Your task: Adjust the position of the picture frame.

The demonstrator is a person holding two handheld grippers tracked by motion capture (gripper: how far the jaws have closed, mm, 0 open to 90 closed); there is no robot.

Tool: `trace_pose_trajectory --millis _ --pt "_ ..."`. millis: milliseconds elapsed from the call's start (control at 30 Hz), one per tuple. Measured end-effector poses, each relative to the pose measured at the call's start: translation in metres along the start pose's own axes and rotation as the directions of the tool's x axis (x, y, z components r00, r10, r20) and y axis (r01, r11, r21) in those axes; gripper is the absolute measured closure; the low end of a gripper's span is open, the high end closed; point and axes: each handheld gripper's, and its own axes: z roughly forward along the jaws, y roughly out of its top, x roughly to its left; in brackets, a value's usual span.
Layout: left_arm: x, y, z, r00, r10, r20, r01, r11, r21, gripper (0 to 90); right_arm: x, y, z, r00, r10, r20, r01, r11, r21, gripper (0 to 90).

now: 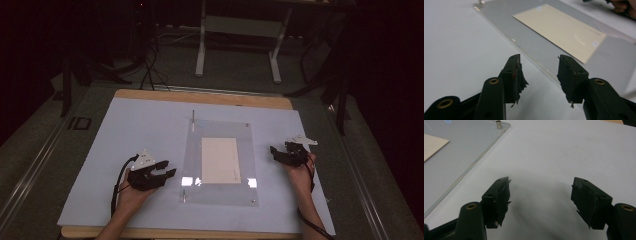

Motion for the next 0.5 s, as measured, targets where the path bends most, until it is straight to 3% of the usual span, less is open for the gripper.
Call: trace_pose_trajectory --millis 267,500 --pt "-0.01 -0.007 -0.006 0.998 0.017 0.06 -0.017 0.9999 -0.002 52.0 0.0 0.0 -0.001 1.0 0.003 -0.005 -0.003 1.0 -0.003 30.1" --pt "-0.015 -0.016 -0.011 0.9938 0.055 0.097 -0.058 0.9979 0.028 50.0 0.0 0.0 0.0 1.0 -0.004 -0.002 0.004 1.0 -0.004 29.7"
